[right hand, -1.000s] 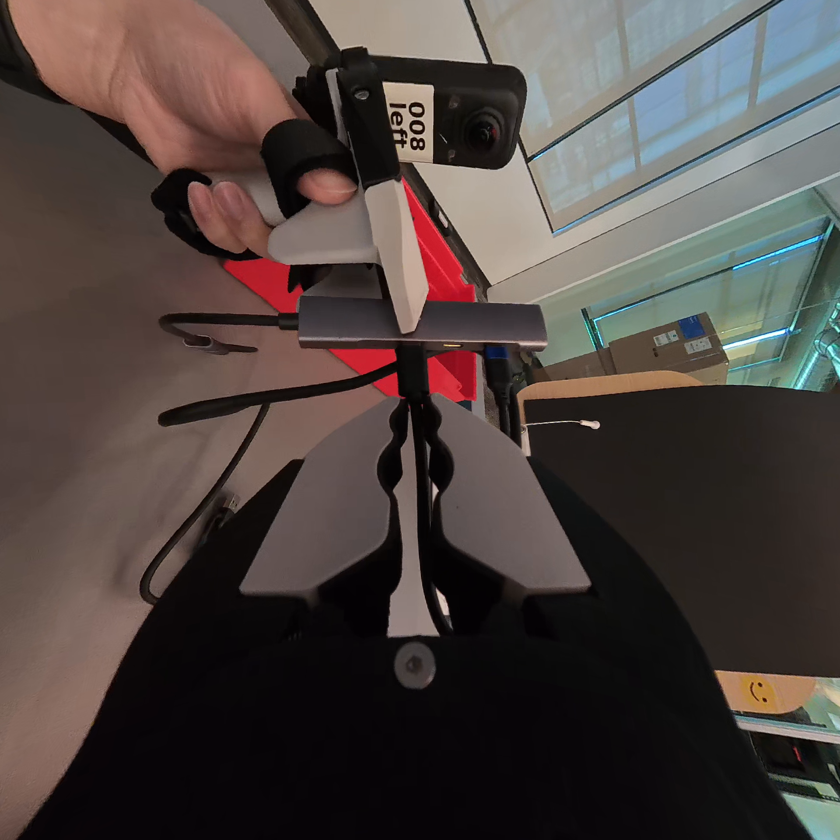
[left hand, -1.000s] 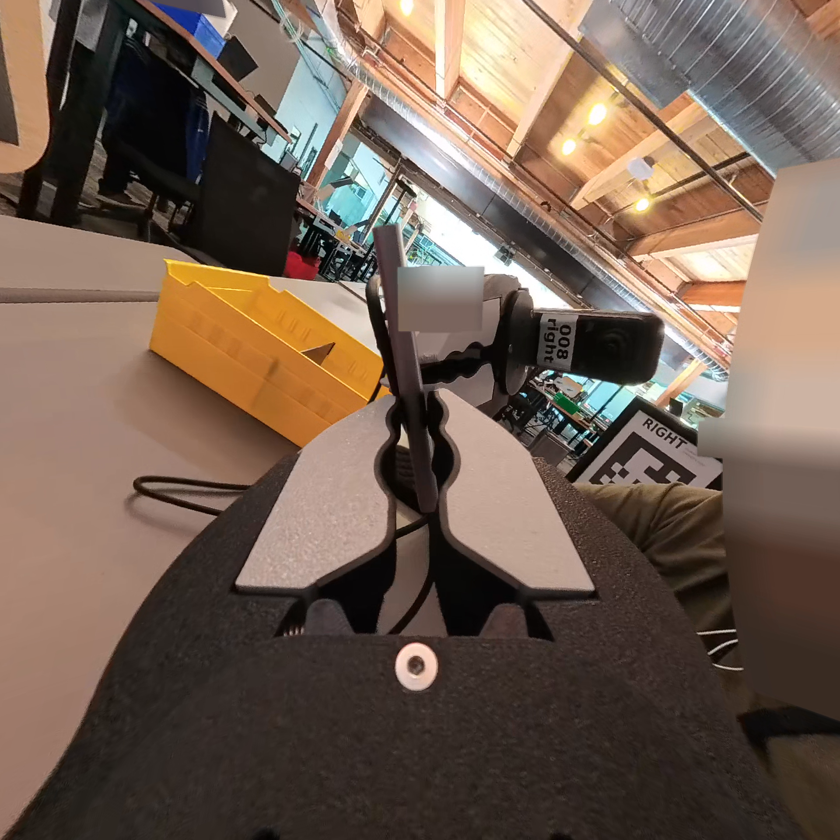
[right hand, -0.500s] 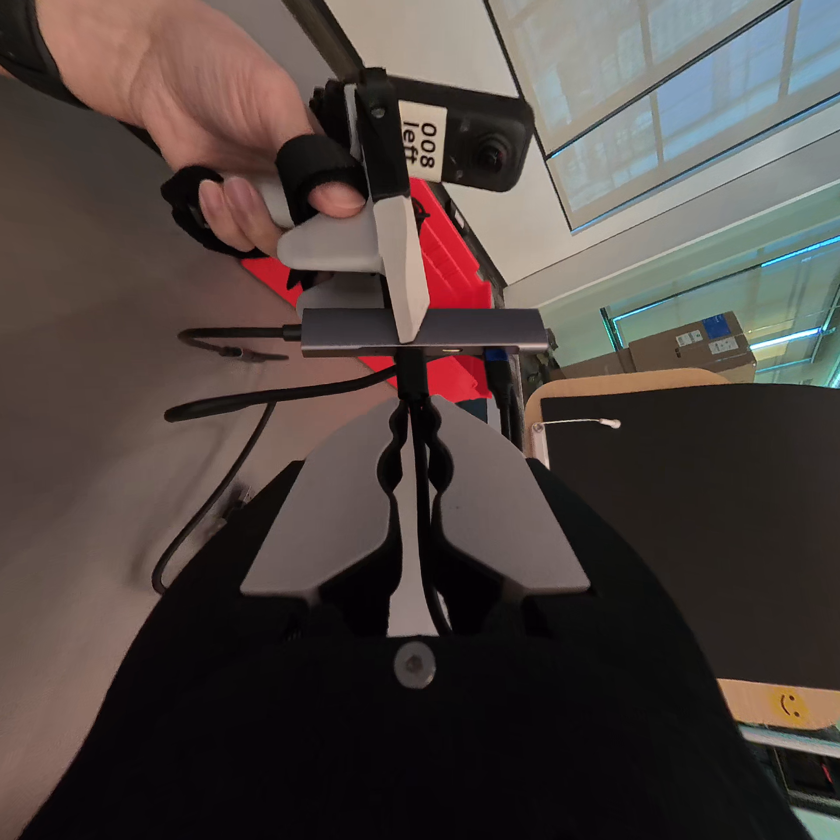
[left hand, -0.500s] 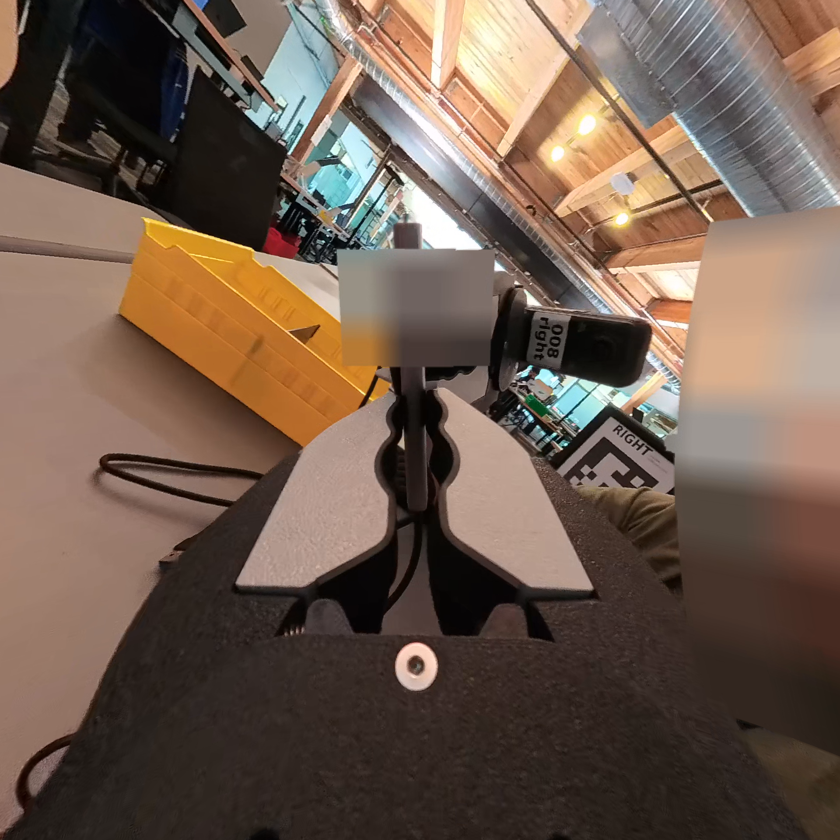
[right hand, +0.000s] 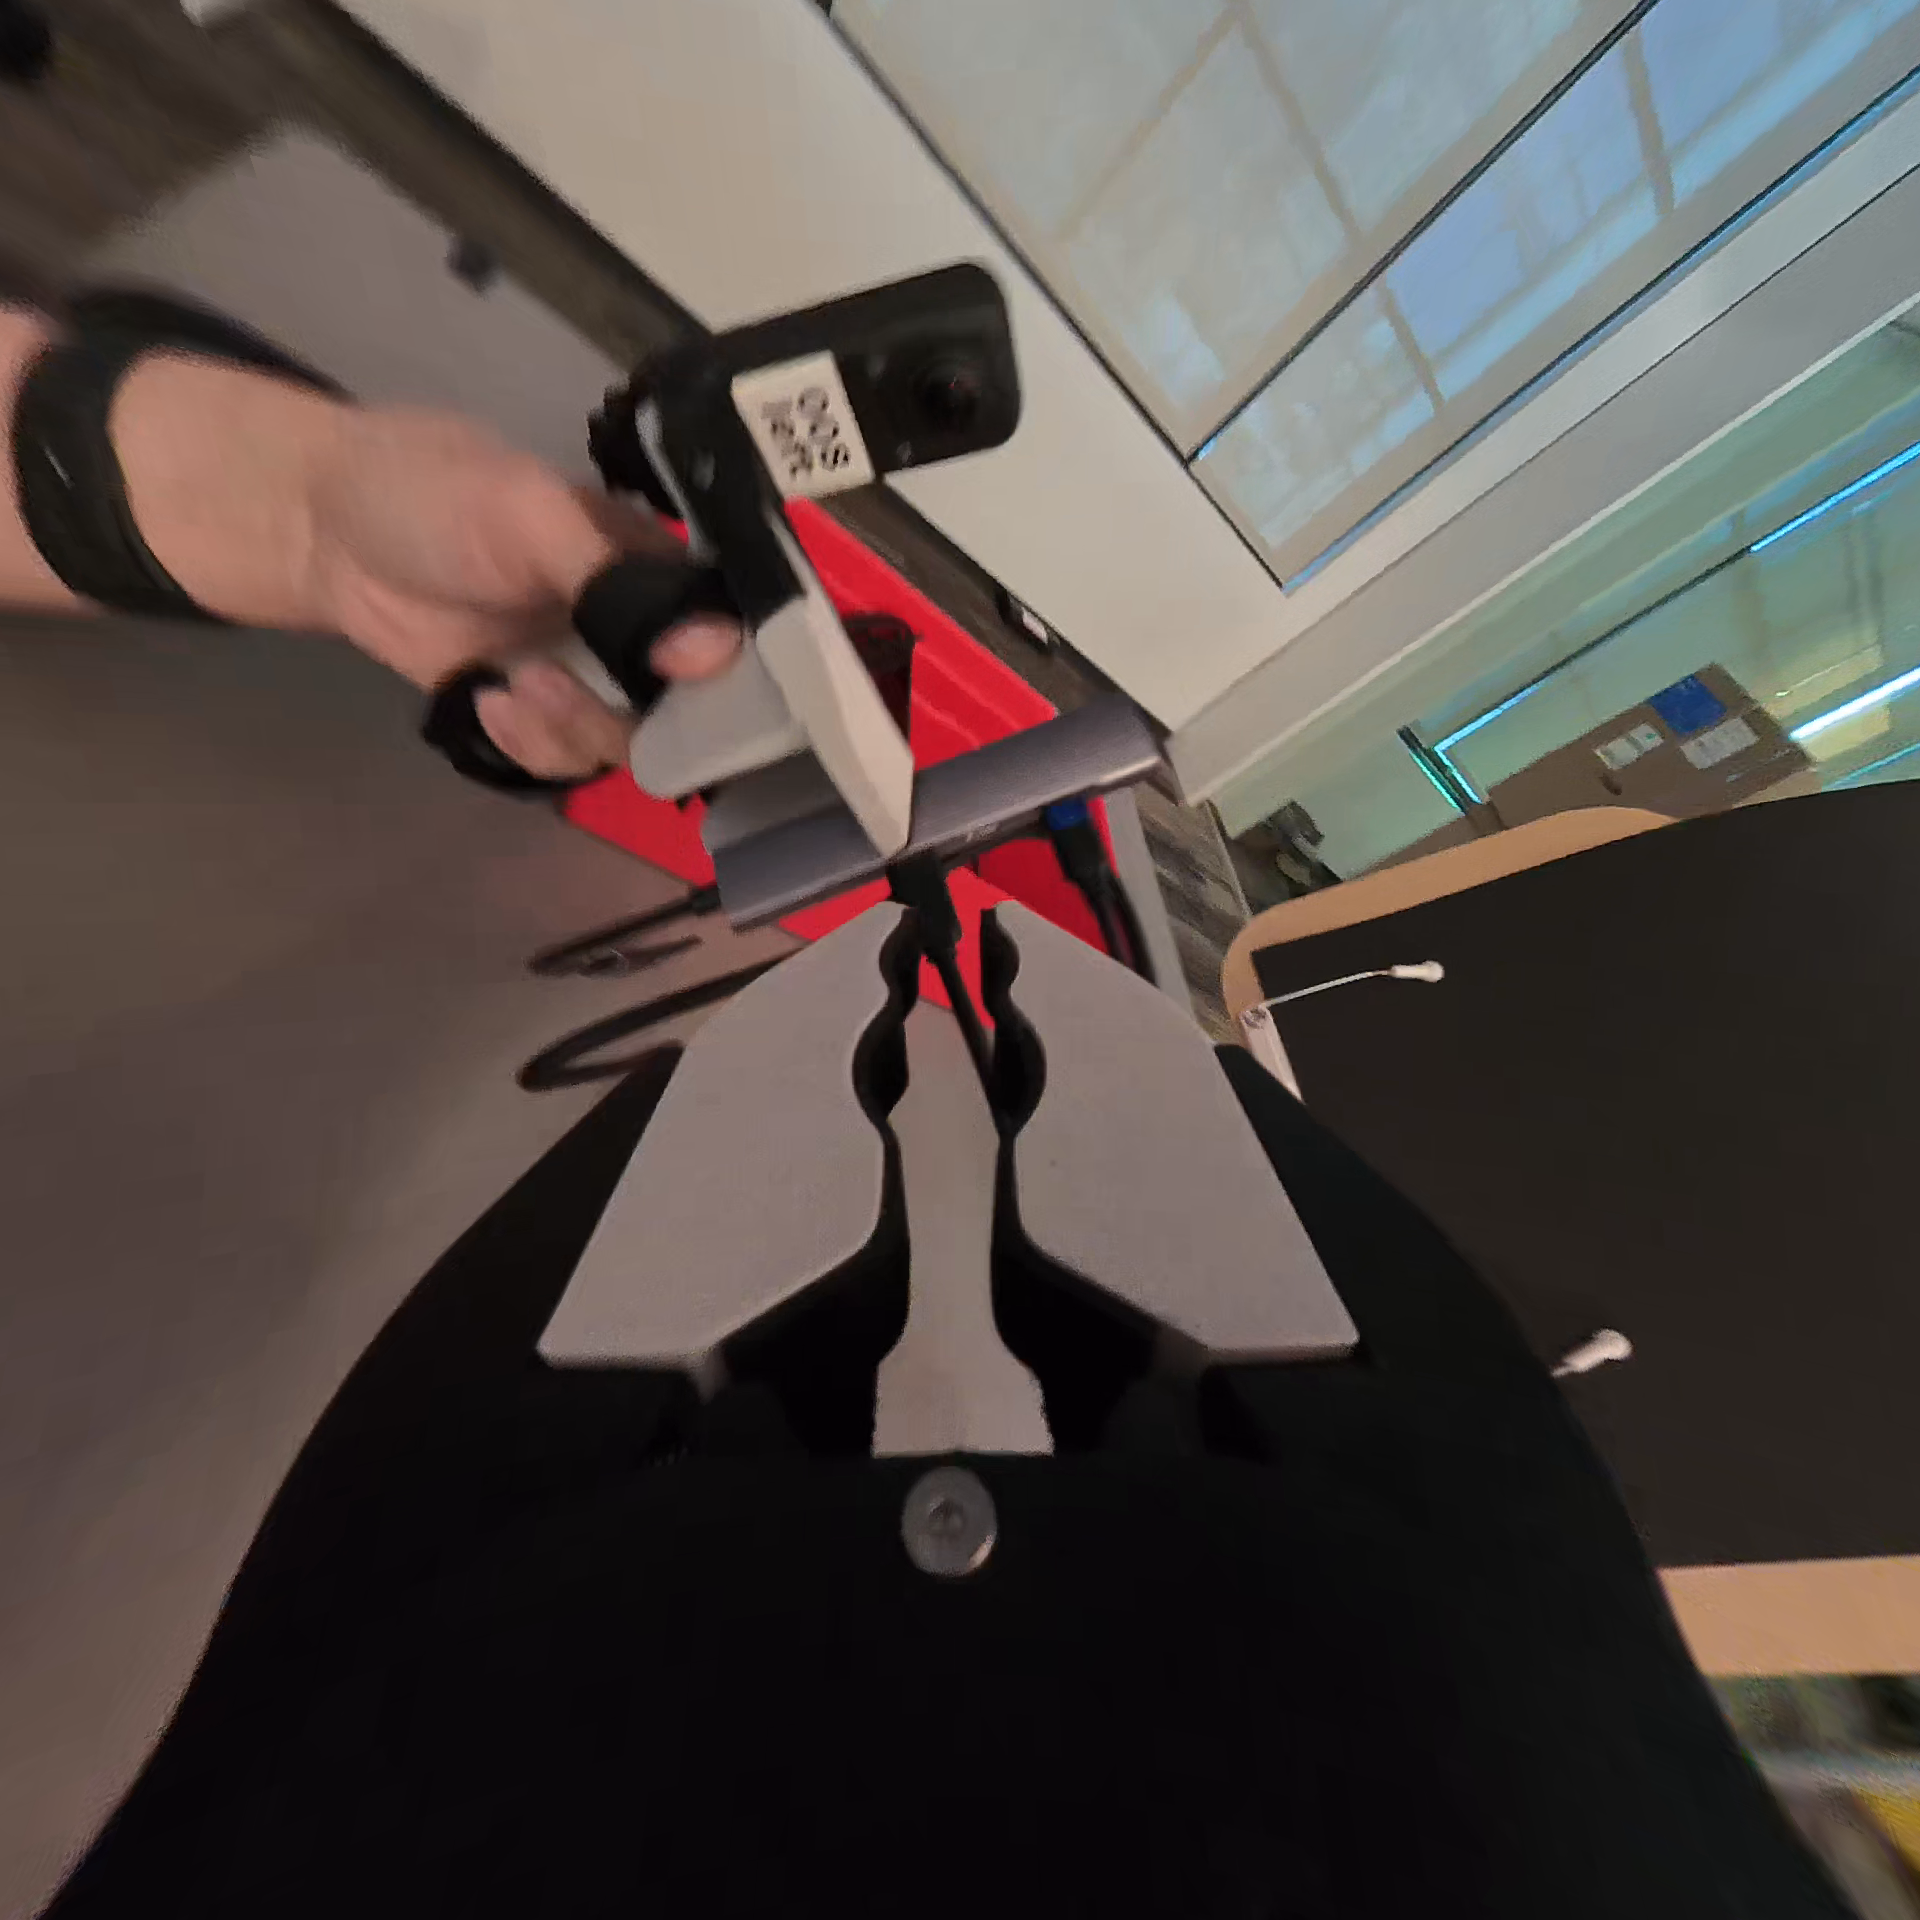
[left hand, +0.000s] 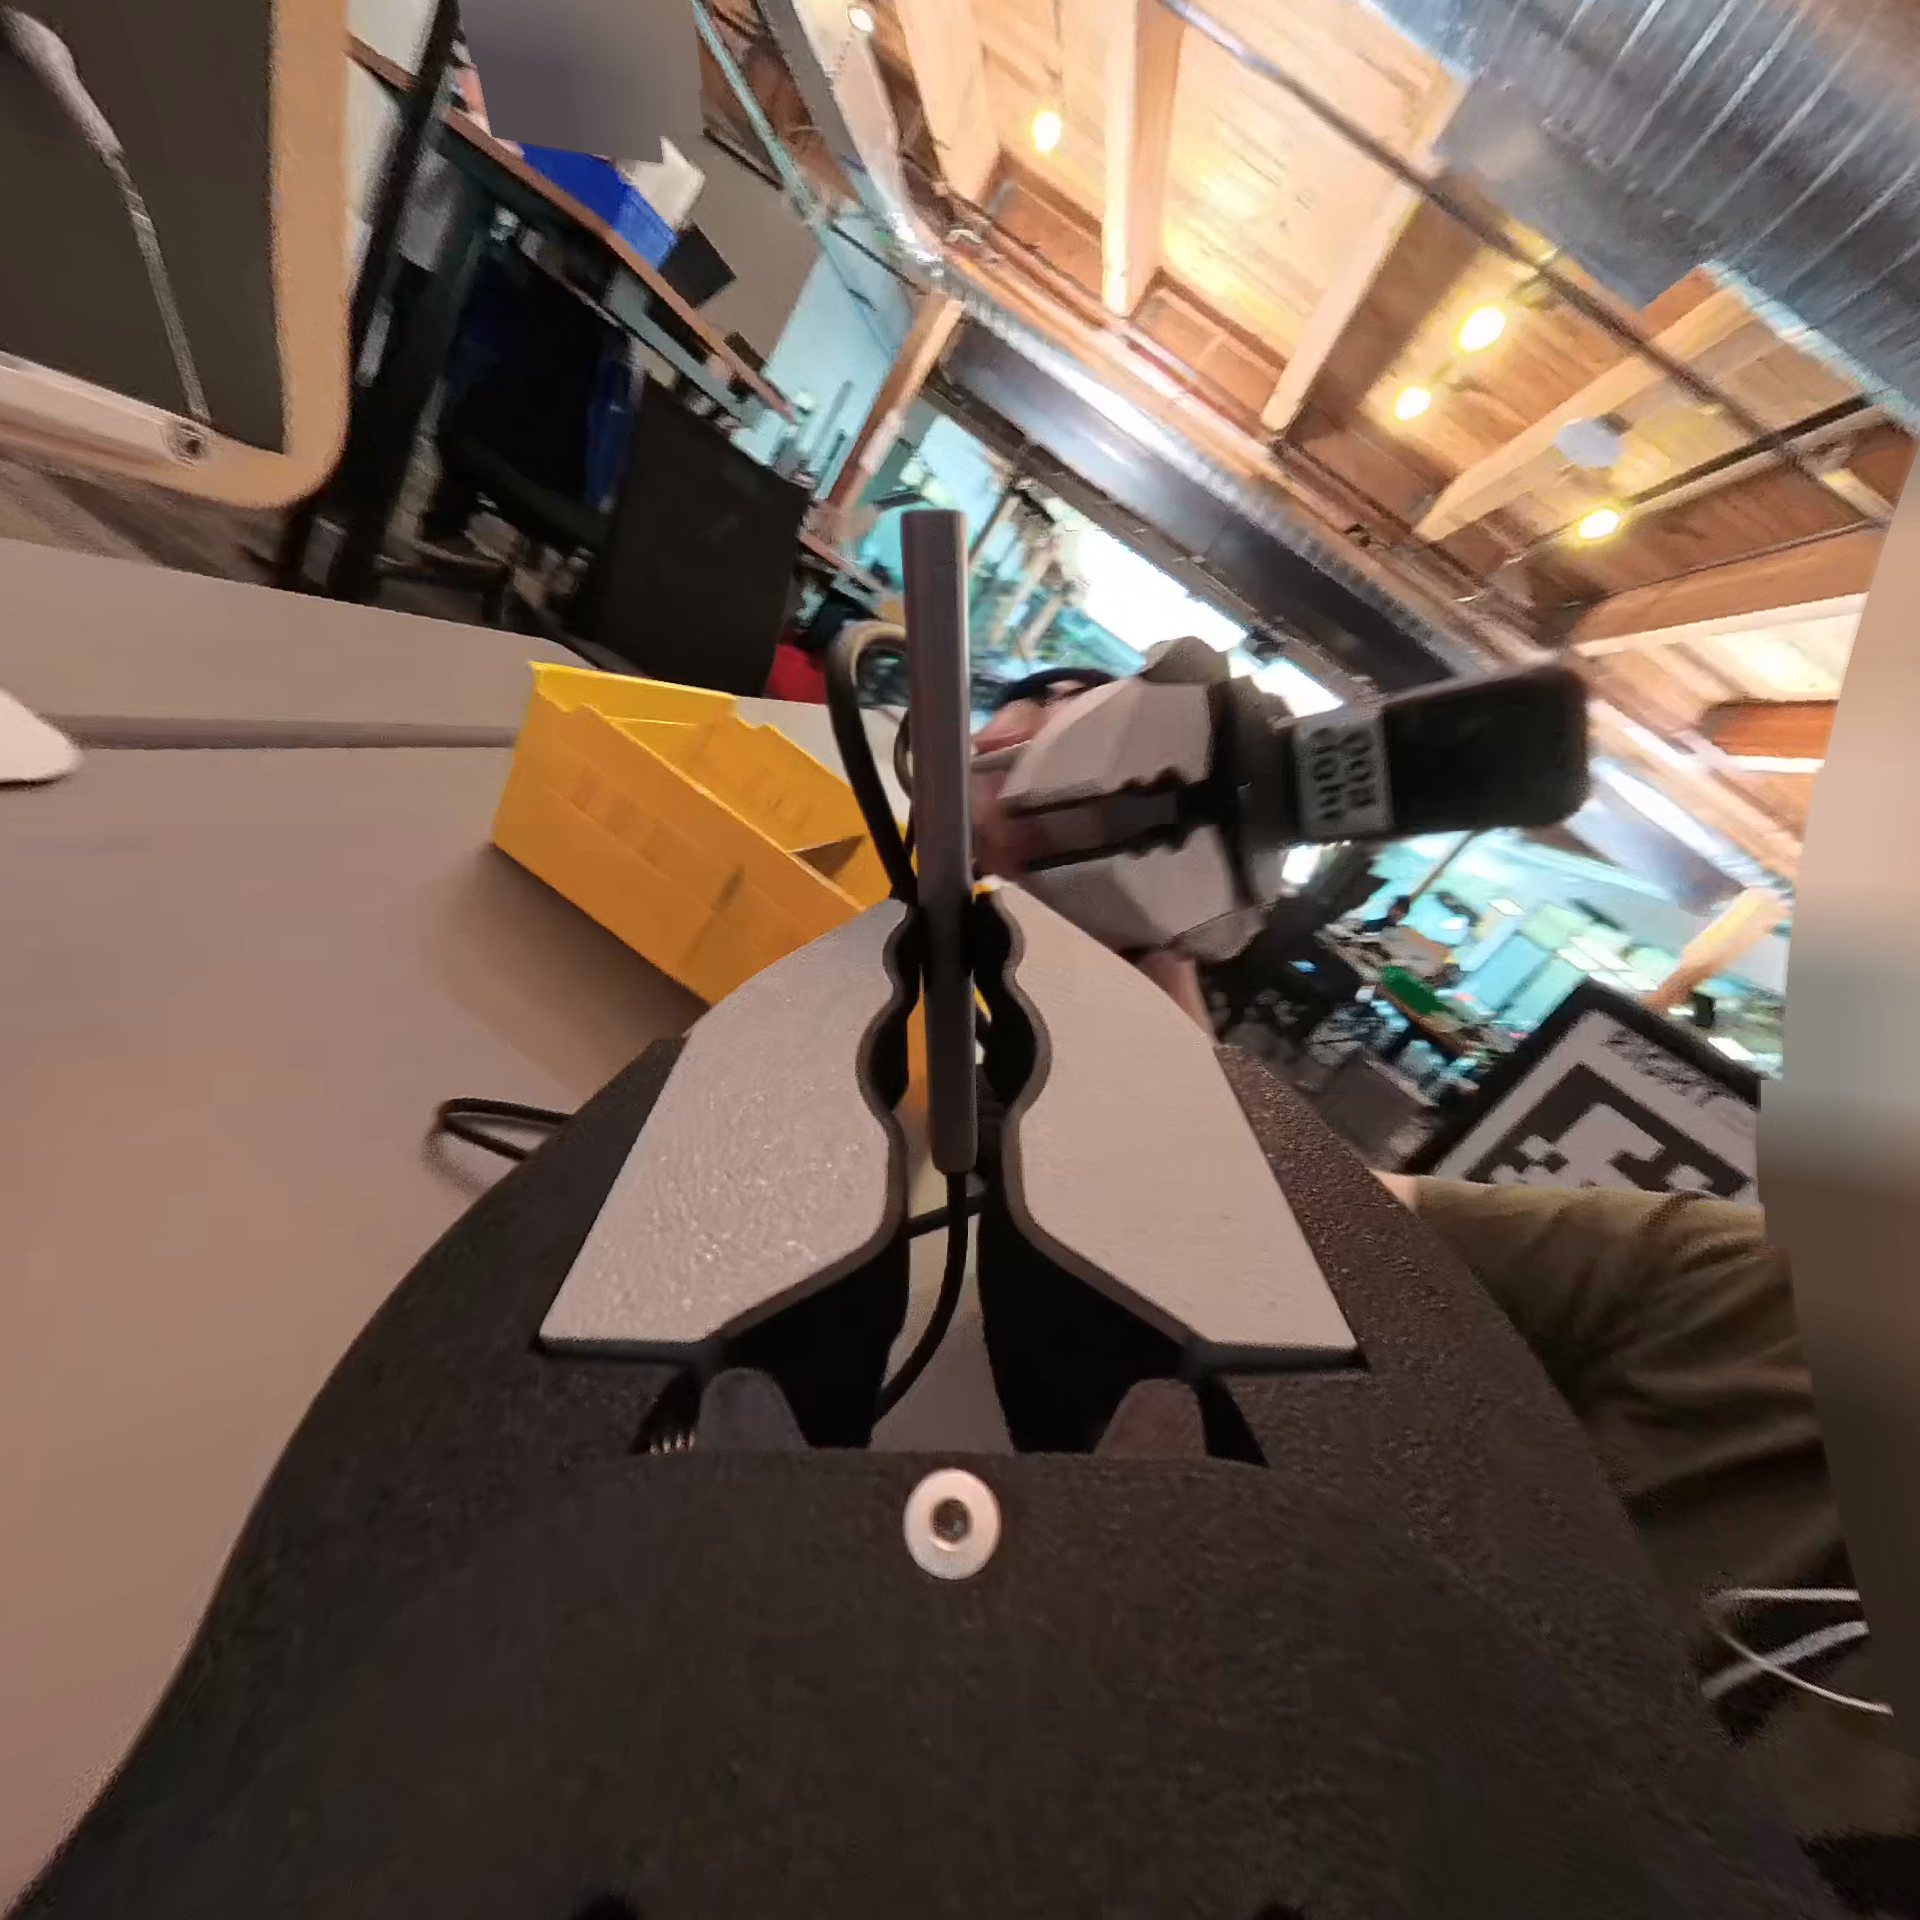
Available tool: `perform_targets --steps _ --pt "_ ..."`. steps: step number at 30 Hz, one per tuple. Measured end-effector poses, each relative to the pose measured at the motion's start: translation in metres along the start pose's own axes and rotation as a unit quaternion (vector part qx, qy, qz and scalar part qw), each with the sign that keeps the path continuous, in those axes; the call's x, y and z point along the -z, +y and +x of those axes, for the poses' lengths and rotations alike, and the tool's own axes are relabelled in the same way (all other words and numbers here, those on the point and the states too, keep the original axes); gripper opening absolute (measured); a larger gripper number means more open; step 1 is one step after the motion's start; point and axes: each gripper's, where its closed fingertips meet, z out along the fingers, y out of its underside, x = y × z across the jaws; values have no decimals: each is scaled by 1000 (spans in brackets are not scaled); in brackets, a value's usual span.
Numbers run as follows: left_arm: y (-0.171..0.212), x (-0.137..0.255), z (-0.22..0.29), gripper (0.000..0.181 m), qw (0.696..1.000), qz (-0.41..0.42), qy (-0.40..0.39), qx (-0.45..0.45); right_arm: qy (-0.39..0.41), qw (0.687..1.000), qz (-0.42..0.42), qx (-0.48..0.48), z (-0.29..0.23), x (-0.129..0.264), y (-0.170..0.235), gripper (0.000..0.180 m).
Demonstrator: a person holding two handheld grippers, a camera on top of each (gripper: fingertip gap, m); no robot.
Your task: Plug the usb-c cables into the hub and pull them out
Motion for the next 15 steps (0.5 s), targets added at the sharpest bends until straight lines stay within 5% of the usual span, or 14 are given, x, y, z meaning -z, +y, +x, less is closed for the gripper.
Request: perform_targets --steps 4,8,15 --pt "13 -6 1 9 997 -52 -7 -48 -12 988 59 -145 21 22 -16 20" --pt "40 -19 21 9 989 -125 49 -55 -79 939 76 -327 28 30 -6 27" --pt "77 -26 24 9 969 -229 60 -68 -209 872 -26 -441 -11 19 20 13"
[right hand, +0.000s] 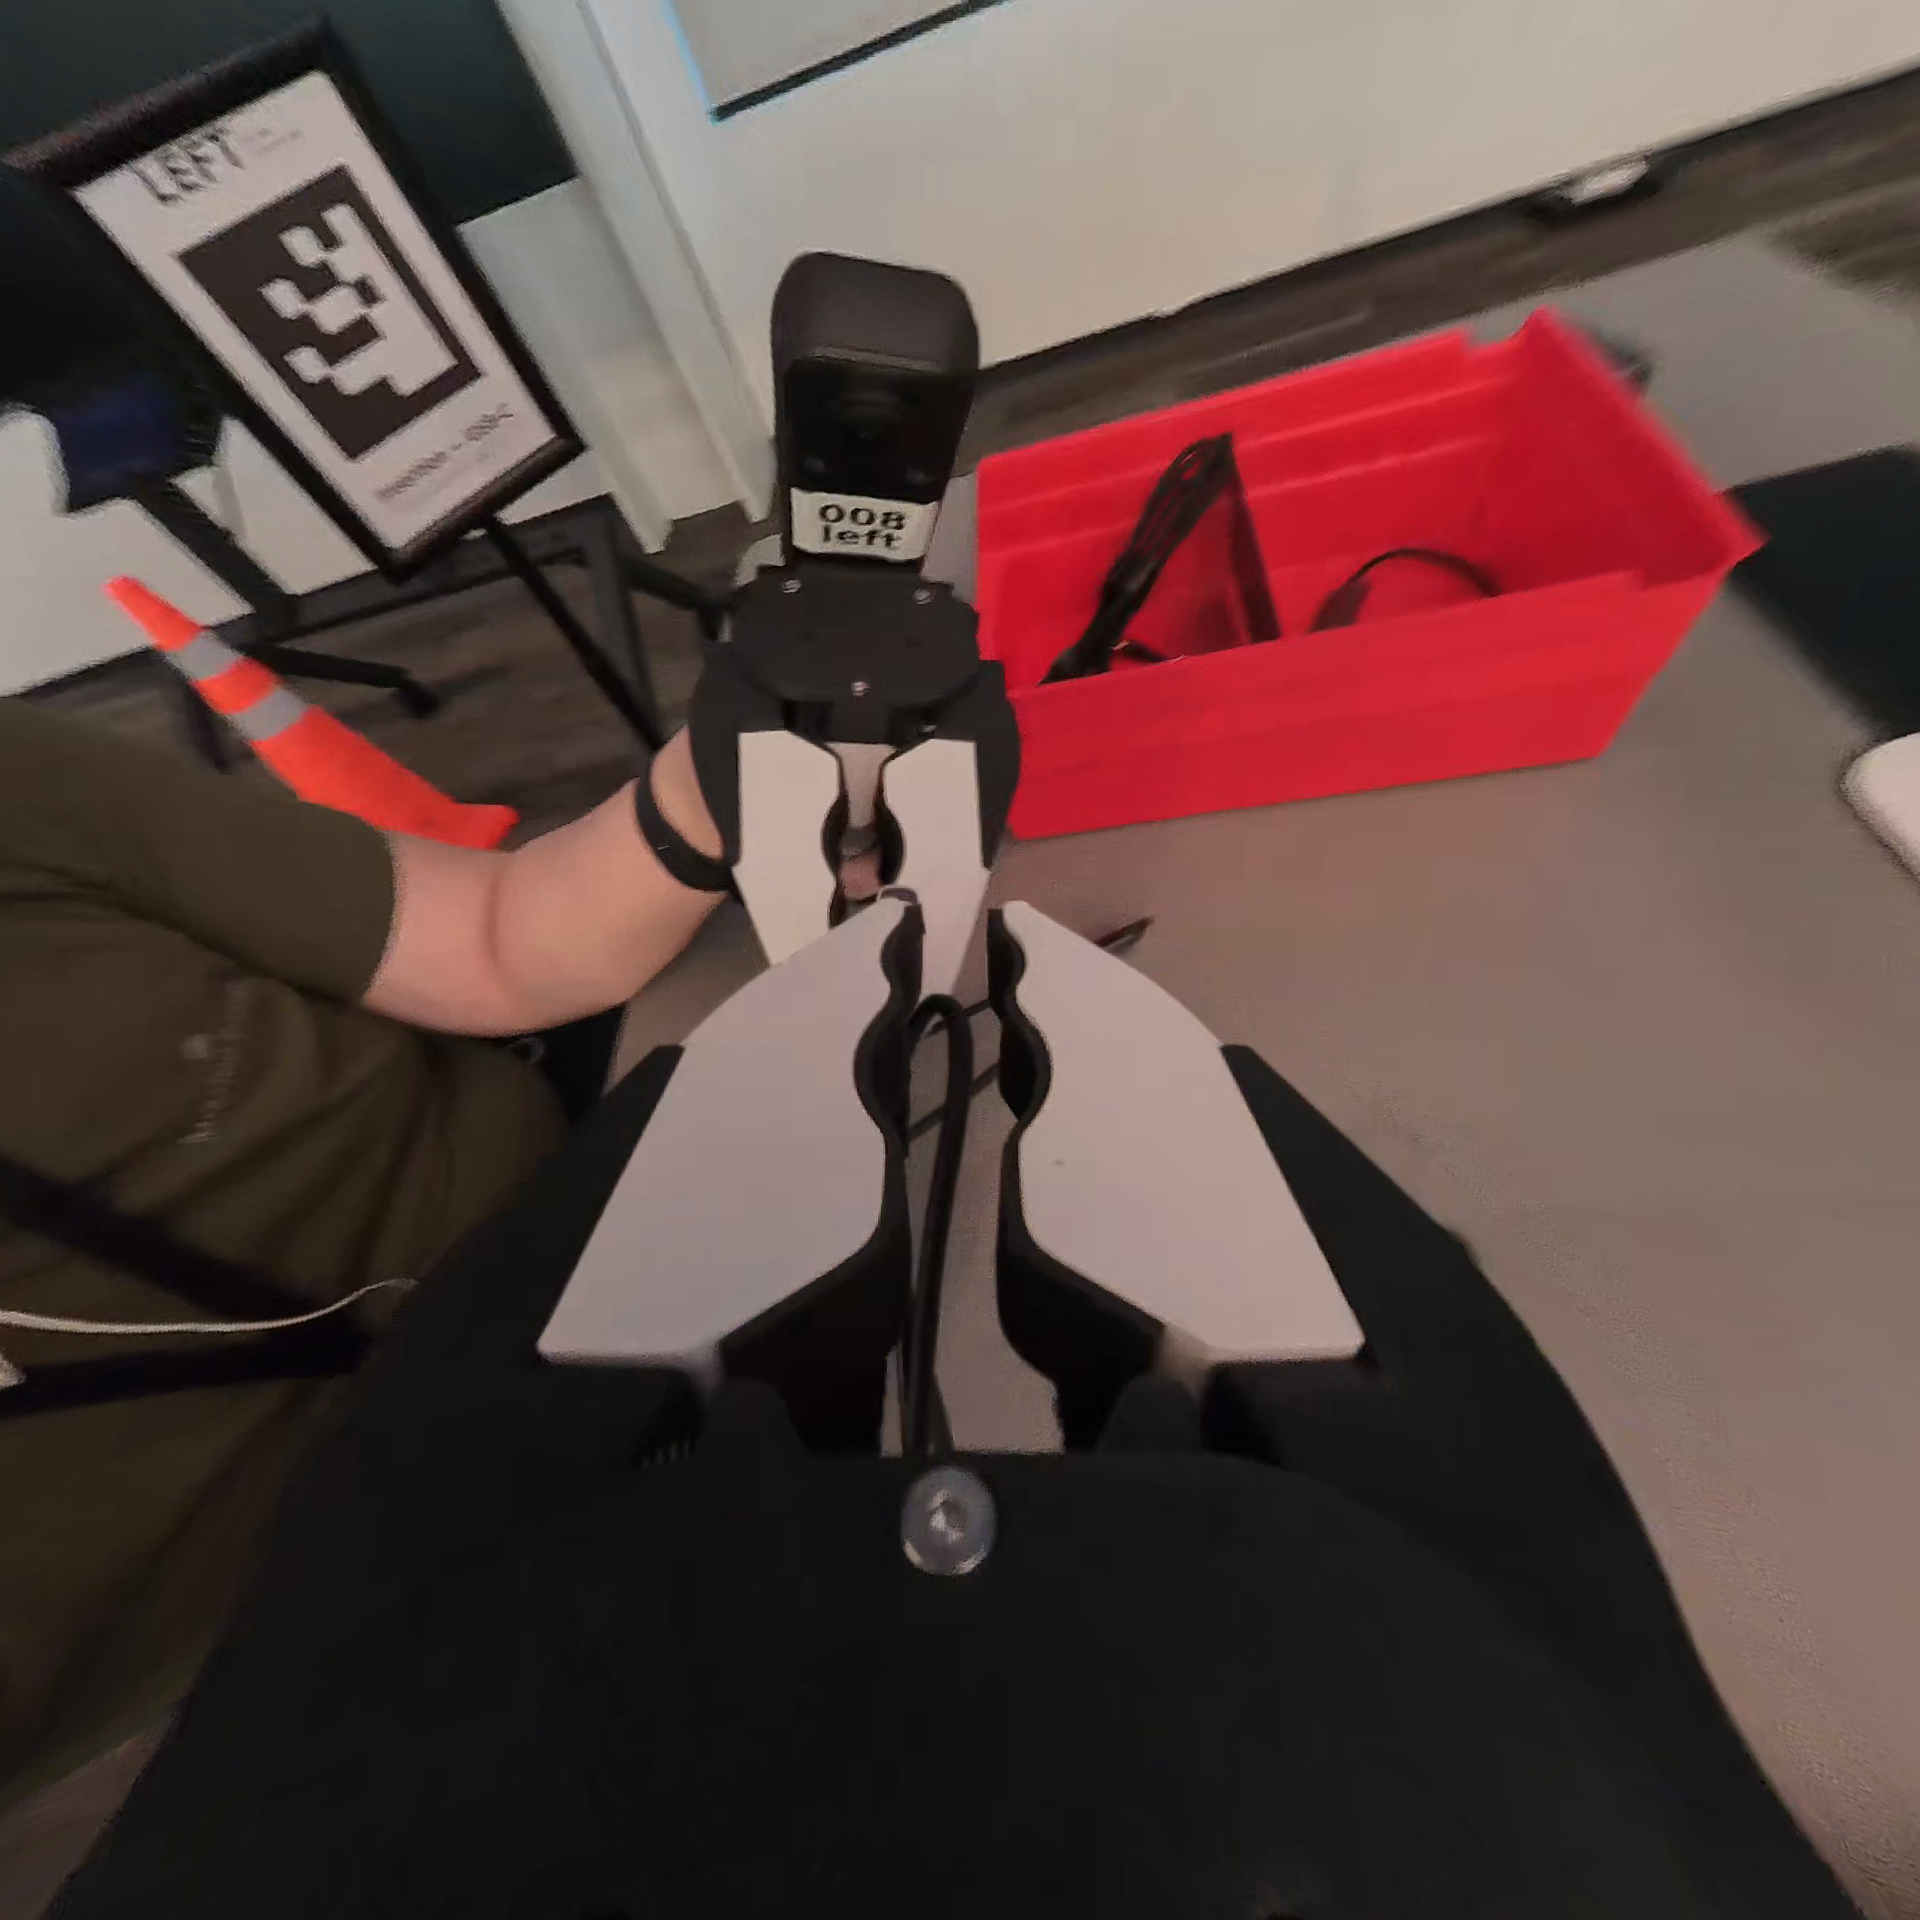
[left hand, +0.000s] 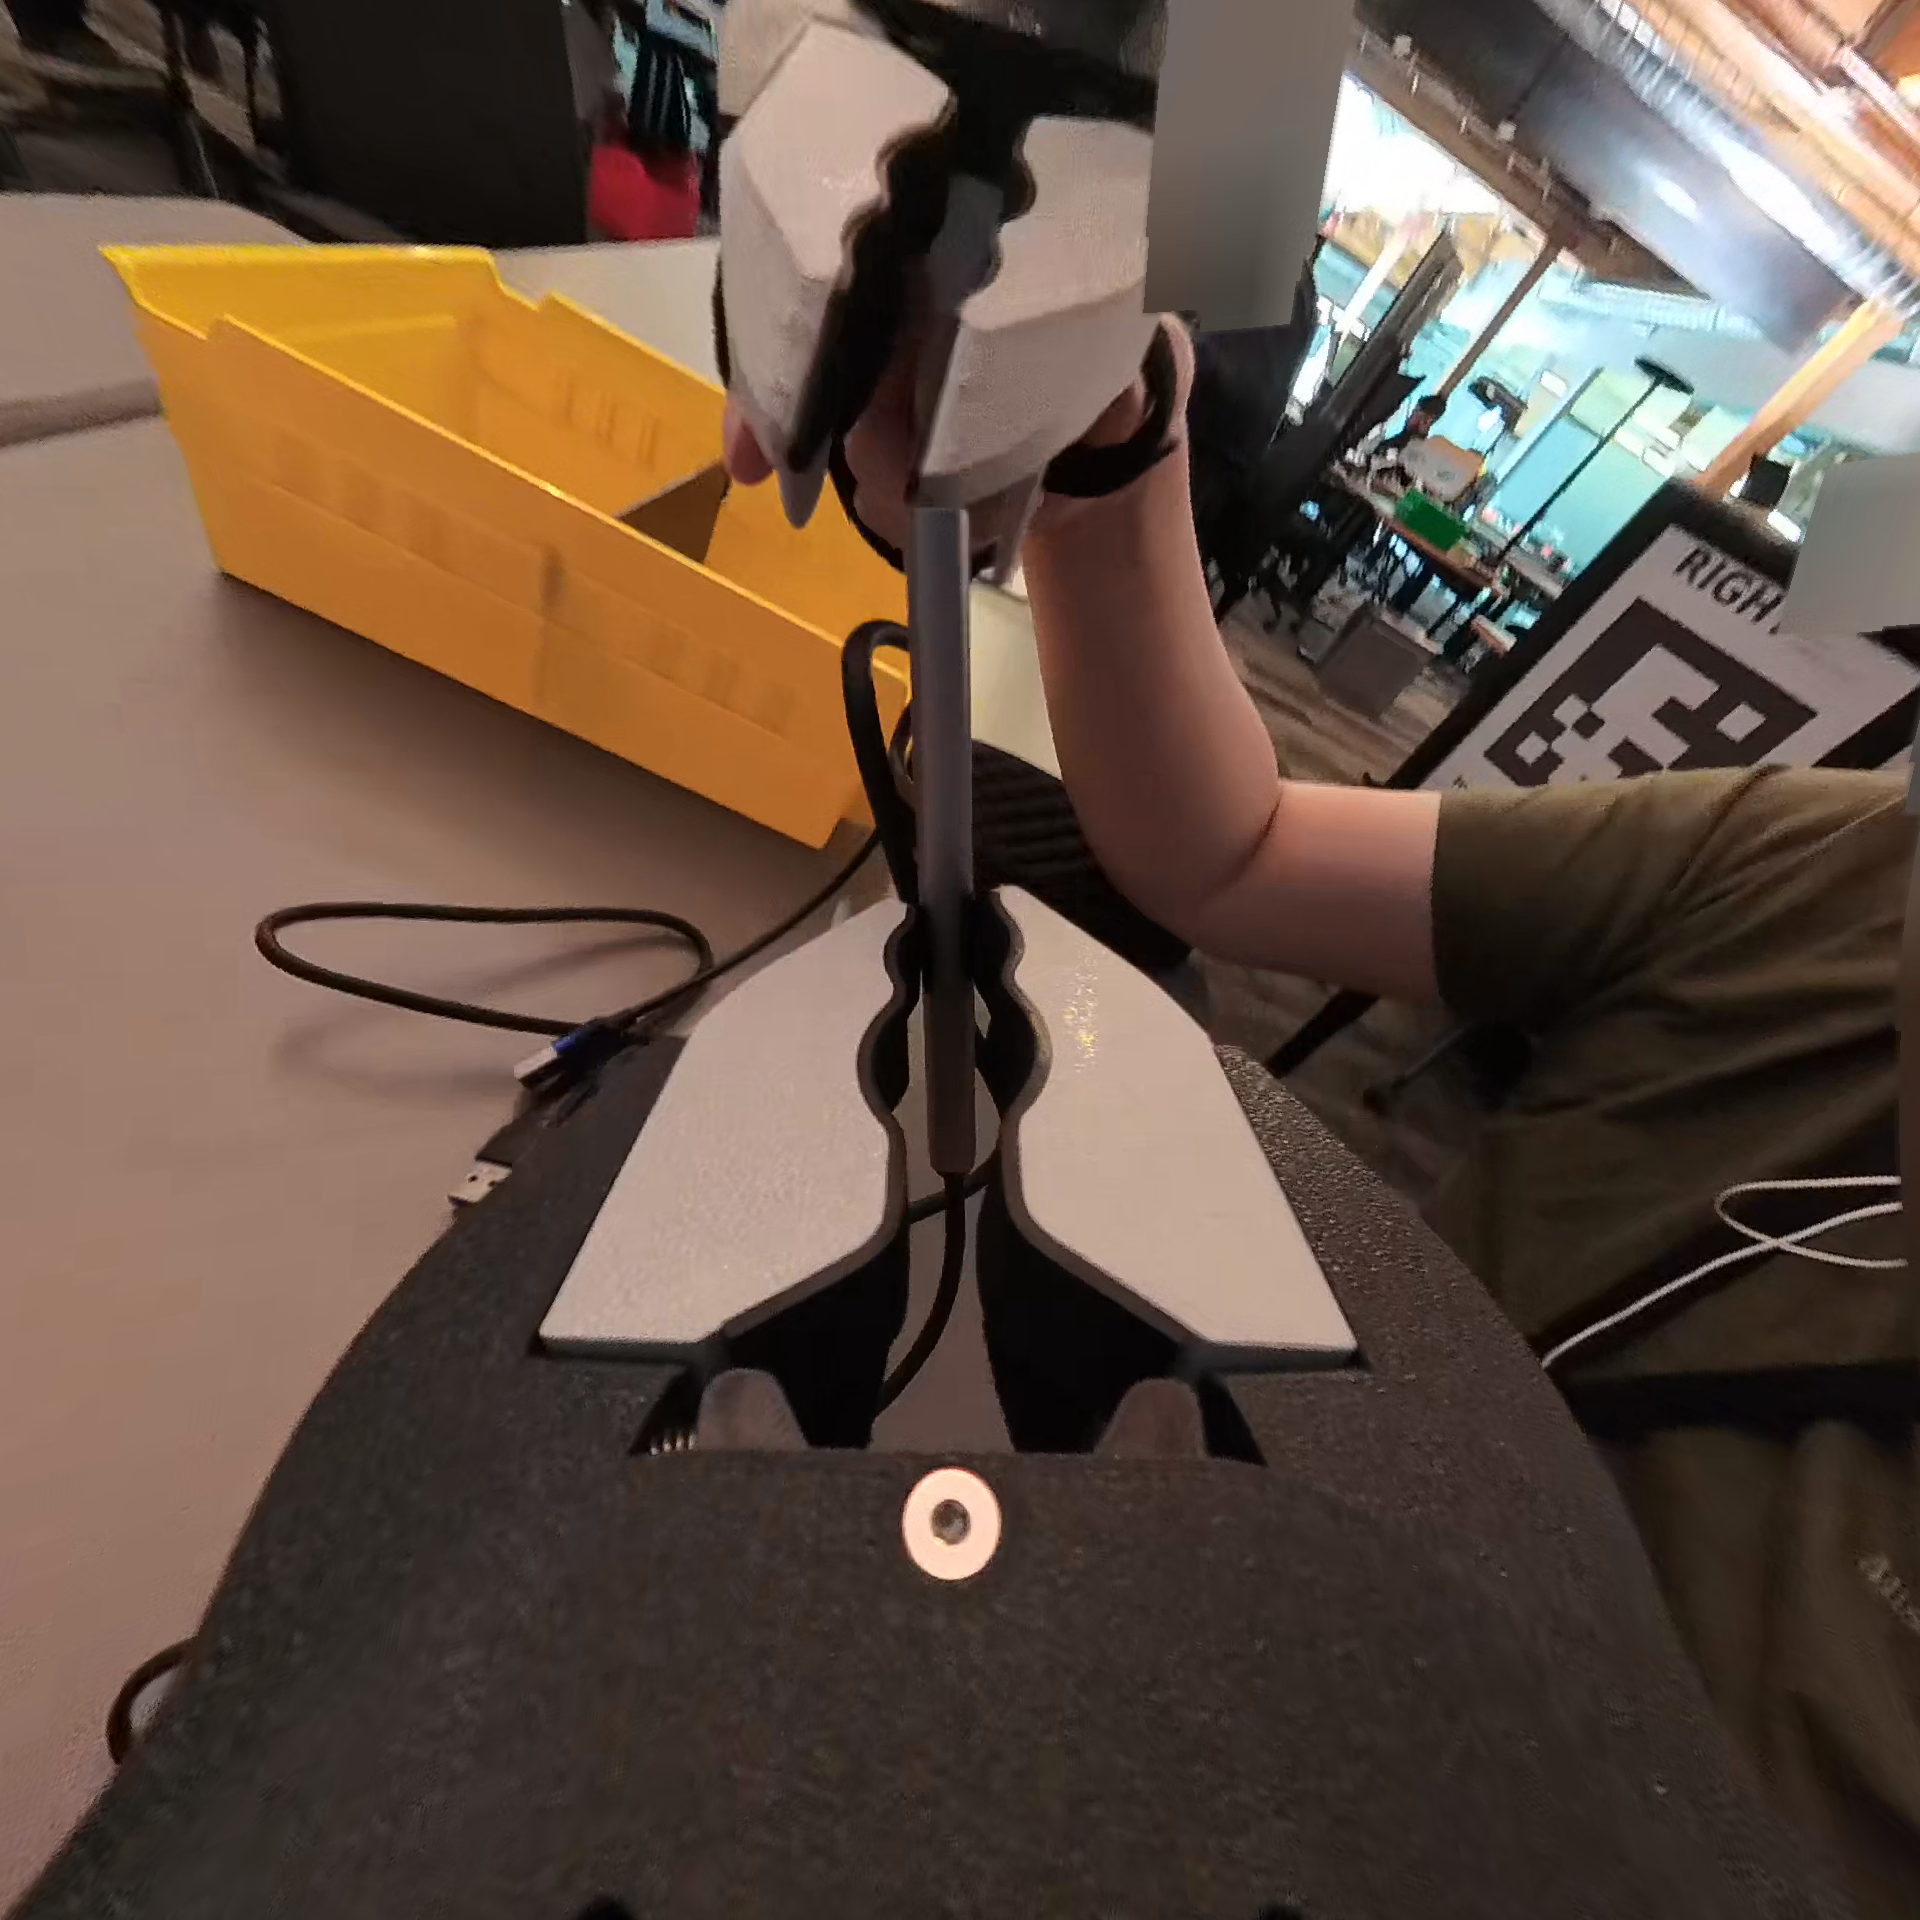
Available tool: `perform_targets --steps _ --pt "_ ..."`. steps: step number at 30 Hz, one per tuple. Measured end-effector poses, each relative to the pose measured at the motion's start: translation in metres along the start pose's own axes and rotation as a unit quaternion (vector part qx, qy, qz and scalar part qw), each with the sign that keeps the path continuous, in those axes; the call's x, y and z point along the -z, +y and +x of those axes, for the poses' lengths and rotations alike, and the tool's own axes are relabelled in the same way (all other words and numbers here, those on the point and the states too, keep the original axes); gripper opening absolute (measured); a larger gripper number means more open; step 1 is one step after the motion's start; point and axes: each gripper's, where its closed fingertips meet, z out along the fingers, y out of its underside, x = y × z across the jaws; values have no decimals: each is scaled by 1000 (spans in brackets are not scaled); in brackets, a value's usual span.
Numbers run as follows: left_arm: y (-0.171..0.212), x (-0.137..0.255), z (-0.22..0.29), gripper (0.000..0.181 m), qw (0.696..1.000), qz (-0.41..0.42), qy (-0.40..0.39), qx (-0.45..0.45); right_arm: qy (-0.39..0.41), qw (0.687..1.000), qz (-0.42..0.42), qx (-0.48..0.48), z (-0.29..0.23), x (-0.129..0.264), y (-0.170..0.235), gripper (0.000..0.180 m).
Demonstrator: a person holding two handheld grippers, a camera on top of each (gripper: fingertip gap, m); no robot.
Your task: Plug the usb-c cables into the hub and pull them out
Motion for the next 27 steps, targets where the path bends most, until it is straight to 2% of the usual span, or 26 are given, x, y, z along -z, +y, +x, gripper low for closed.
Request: perform_targets --steps 3,6,9,11,13,15,18,20,22,27 --pt "11 -7 1 9 999 -40 -2 -14 -38 998 -33 -25 -6 2 12 14" --pt "12 -10 2 9 999 -40 2 -4 -75 996 -35 -40 -15 8 13 27" --pt "14 -9 1 9 999 -43 5 -4 -33 996 -79 -20 -5 2 27 31" --pt "18 -12 2 9 998 -57 5 -10 -42 991 -123 -9 -11 -7 40 26" --pt "22 -15 2 9 997 -72 0 -22 -68 985 -156 -5 -20 -13 49 11" --pt "24 -15 0 9 996 -74 -5 -40 -63 985 -163 -9 -19 -14 48 11" --pt "10 -10 1 10 999 -21 2 -37 -60 989 -133 -25 -14 -10 37 11" --pt "-5 -1 2 20 999 27 12 -20 -63 991 -101 -53 -7 -4 29 11" --pt "-17 11 -3 22 998 66 -3 -16 -55 993 -66 -77 5 6 21 11" --pt "-51 49 -4 28 982 184 -37 -20 -31 989 82 -122 42 53 -11 11"
